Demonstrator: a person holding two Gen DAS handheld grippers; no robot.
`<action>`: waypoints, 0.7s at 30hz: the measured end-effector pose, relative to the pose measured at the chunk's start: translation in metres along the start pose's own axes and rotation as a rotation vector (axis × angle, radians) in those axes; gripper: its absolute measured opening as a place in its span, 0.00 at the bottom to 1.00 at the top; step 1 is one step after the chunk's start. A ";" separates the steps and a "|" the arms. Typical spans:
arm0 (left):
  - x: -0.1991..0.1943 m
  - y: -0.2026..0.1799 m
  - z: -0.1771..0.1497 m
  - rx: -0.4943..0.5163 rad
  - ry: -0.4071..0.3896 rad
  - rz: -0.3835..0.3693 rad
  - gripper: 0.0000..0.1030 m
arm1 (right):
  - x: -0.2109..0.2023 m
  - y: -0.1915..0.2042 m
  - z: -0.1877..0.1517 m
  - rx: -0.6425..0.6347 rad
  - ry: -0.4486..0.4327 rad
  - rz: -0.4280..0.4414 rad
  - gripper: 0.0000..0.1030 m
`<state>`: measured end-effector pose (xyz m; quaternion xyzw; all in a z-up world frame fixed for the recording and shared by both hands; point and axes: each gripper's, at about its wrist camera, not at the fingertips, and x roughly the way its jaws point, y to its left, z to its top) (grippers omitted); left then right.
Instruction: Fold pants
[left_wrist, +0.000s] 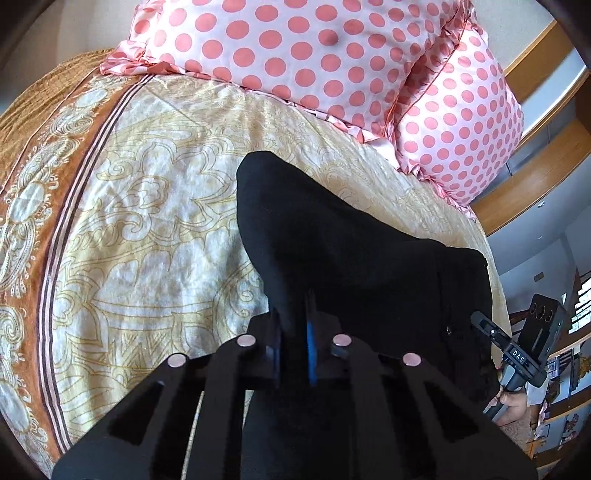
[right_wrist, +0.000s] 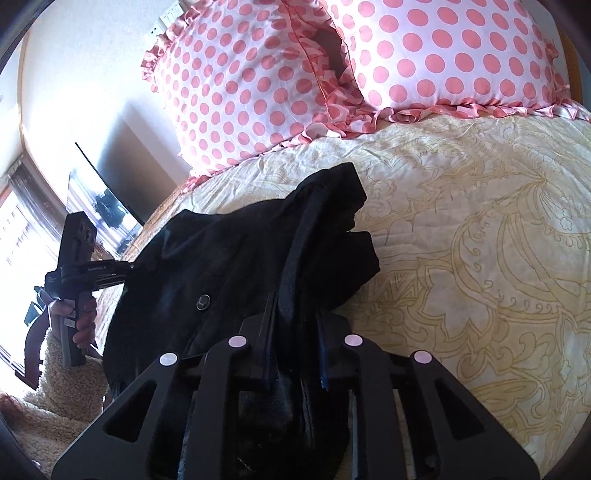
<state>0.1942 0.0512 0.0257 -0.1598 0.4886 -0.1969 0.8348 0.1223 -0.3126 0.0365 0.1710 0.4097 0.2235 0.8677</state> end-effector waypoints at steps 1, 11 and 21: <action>-0.003 -0.004 0.001 0.014 -0.011 0.004 0.06 | -0.003 0.001 0.004 0.008 -0.016 0.020 0.15; -0.026 -0.028 0.025 0.048 -0.107 -0.016 0.04 | -0.004 0.011 0.049 0.035 -0.069 0.115 0.10; 0.004 -0.021 0.080 0.018 -0.142 0.106 0.04 | 0.052 -0.015 0.096 0.074 -0.051 -0.014 0.10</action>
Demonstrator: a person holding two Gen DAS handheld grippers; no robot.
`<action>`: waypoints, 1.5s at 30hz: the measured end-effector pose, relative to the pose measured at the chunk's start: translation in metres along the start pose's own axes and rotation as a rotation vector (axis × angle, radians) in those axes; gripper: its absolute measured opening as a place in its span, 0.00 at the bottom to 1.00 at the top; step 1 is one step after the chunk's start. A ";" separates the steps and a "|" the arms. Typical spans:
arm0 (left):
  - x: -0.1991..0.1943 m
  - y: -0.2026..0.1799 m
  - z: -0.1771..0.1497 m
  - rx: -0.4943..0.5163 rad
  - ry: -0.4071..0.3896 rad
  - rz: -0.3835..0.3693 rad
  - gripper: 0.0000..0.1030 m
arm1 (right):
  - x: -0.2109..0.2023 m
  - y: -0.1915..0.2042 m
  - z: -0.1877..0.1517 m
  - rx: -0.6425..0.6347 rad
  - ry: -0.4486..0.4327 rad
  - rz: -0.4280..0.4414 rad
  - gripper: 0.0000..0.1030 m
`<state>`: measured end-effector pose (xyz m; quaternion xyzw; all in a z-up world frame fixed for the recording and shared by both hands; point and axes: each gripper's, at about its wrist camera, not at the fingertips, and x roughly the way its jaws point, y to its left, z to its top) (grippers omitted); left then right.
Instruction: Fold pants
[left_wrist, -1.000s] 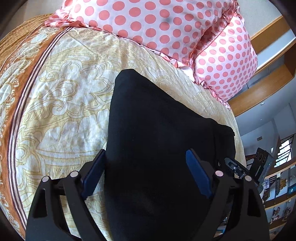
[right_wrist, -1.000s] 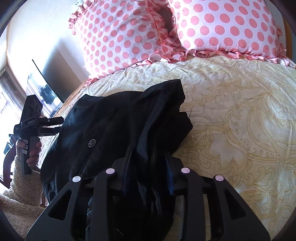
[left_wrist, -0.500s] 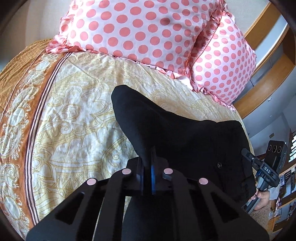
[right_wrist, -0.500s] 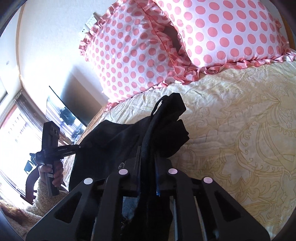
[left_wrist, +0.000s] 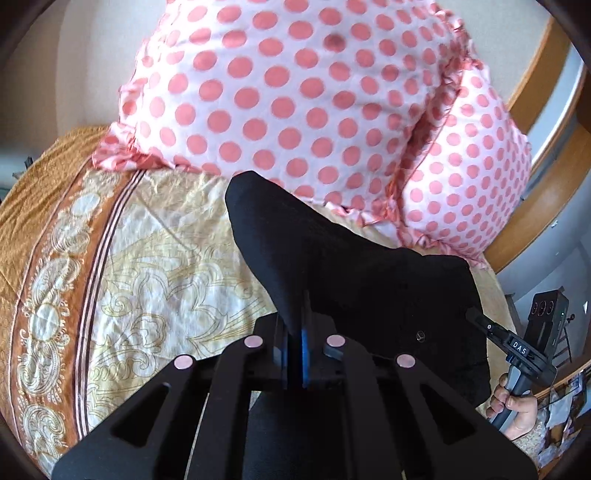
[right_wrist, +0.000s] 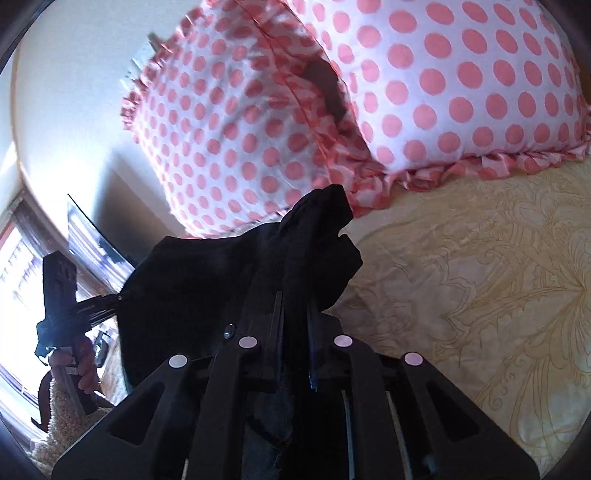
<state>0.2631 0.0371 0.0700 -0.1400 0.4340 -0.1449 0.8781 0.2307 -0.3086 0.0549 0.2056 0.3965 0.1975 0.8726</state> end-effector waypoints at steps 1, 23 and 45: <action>0.010 0.006 -0.004 -0.005 0.019 0.025 0.05 | 0.012 -0.003 -0.003 -0.006 0.029 -0.057 0.11; 0.002 -0.038 -0.116 0.156 0.019 0.063 0.73 | 0.002 0.078 -0.095 -0.301 0.112 -0.220 0.18; -0.085 -0.026 -0.229 0.150 -0.212 0.383 0.98 | -0.054 0.111 -0.189 -0.284 -0.096 -0.367 0.88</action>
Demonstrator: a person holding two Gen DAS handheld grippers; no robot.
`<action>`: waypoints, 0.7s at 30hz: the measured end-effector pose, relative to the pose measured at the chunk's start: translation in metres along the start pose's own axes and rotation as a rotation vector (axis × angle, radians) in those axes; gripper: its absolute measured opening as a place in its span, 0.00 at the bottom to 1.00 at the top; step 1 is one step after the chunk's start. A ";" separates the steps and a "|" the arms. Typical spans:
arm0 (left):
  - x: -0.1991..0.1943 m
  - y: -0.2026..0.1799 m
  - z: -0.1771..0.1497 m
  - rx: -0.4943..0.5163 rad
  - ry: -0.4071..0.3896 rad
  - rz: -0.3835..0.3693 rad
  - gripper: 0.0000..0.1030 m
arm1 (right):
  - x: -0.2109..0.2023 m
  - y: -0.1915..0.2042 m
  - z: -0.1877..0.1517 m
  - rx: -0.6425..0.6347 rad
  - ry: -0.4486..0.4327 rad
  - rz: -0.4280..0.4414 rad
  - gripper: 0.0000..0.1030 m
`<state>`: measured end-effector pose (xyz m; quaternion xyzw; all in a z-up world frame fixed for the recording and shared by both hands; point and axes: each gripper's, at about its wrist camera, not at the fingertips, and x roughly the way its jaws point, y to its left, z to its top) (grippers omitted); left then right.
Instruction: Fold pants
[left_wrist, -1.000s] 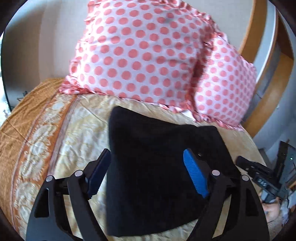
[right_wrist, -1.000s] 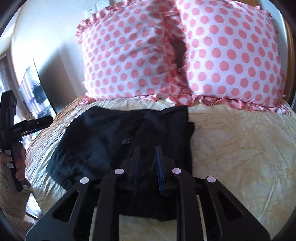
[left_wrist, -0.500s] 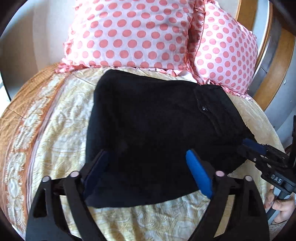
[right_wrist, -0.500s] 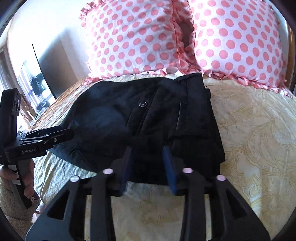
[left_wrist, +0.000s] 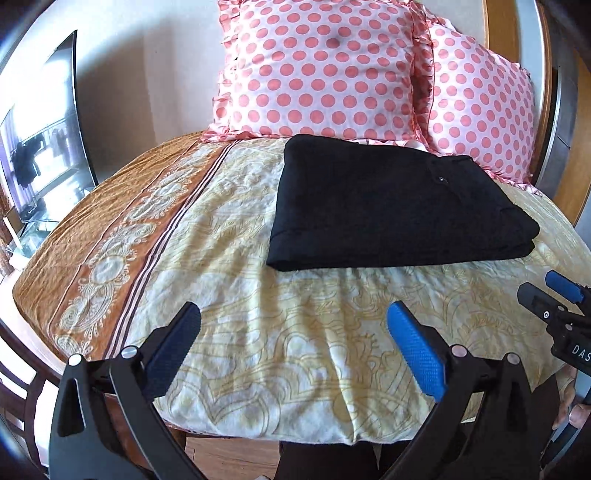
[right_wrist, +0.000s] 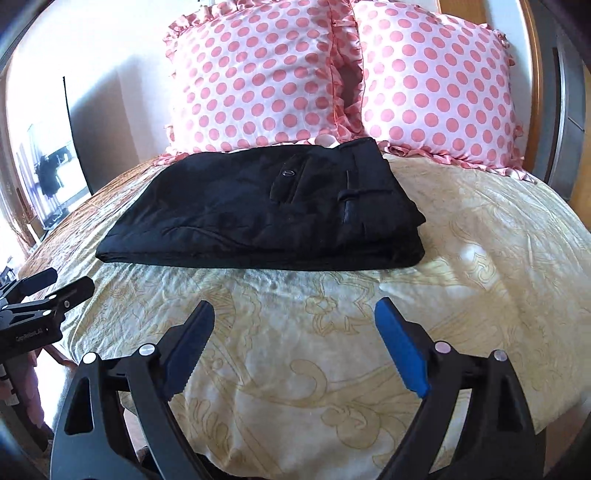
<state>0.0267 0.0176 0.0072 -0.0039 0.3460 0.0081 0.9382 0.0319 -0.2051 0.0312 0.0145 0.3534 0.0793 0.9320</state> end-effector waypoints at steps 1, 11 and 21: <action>0.000 0.001 -0.003 0.002 0.002 0.015 0.98 | 0.001 0.000 0.000 0.001 0.002 -0.010 0.88; 0.007 0.004 -0.021 -0.019 0.025 0.049 0.98 | 0.009 0.013 -0.023 -0.004 -0.002 -0.112 0.99; 0.004 0.002 -0.027 0.004 -0.037 0.035 0.98 | 0.008 0.012 -0.030 -0.001 -0.043 -0.114 0.99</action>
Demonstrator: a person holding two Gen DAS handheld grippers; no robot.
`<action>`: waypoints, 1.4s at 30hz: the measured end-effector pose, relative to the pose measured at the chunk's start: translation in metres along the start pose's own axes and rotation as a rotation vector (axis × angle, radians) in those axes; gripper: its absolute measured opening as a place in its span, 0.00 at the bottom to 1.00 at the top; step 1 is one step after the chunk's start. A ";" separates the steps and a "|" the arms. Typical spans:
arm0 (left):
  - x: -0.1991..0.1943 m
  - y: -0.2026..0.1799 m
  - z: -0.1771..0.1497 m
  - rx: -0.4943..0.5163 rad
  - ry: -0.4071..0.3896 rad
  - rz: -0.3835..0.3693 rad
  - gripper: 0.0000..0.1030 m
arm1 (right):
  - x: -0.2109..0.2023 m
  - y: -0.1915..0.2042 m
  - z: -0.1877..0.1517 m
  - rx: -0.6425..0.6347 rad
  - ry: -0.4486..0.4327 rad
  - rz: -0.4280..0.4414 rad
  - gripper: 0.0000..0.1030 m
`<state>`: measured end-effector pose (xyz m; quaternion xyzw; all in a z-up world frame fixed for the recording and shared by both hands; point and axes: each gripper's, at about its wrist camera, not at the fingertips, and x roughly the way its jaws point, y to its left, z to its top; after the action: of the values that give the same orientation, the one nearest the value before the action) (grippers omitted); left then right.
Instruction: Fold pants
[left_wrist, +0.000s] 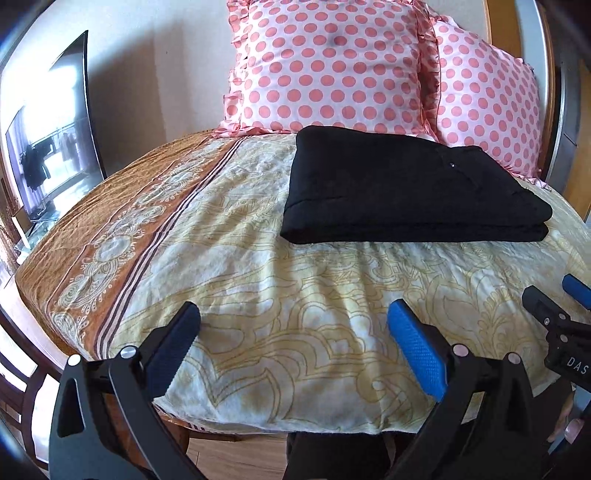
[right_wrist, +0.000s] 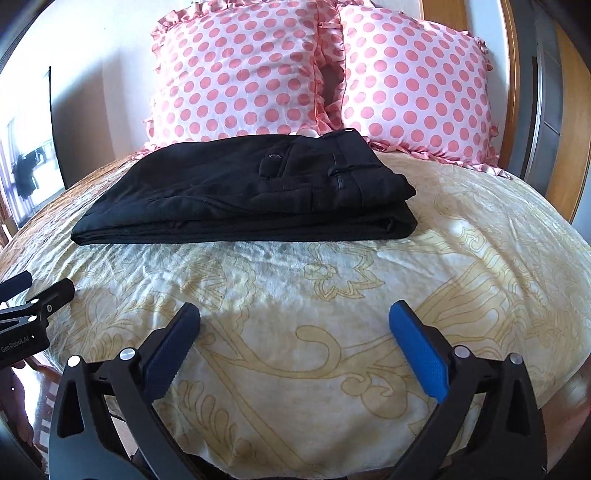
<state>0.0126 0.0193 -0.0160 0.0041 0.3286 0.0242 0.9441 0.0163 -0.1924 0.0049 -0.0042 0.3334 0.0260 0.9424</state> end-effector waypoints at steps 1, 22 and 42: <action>0.000 0.000 0.000 0.002 0.000 -0.003 0.98 | 0.000 0.000 0.000 0.000 -0.002 0.001 0.99; 0.001 0.001 0.000 0.013 -0.019 -0.027 0.98 | -0.003 0.000 -0.002 -0.011 -0.026 0.017 0.99; -0.001 0.000 -0.003 0.011 -0.029 -0.027 0.98 | -0.003 0.001 -0.003 -0.009 -0.027 0.013 0.99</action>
<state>0.0098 0.0190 -0.0171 0.0052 0.3151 0.0093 0.9490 0.0115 -0.1920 0.0042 -0.0058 0.3203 0.0337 0.9467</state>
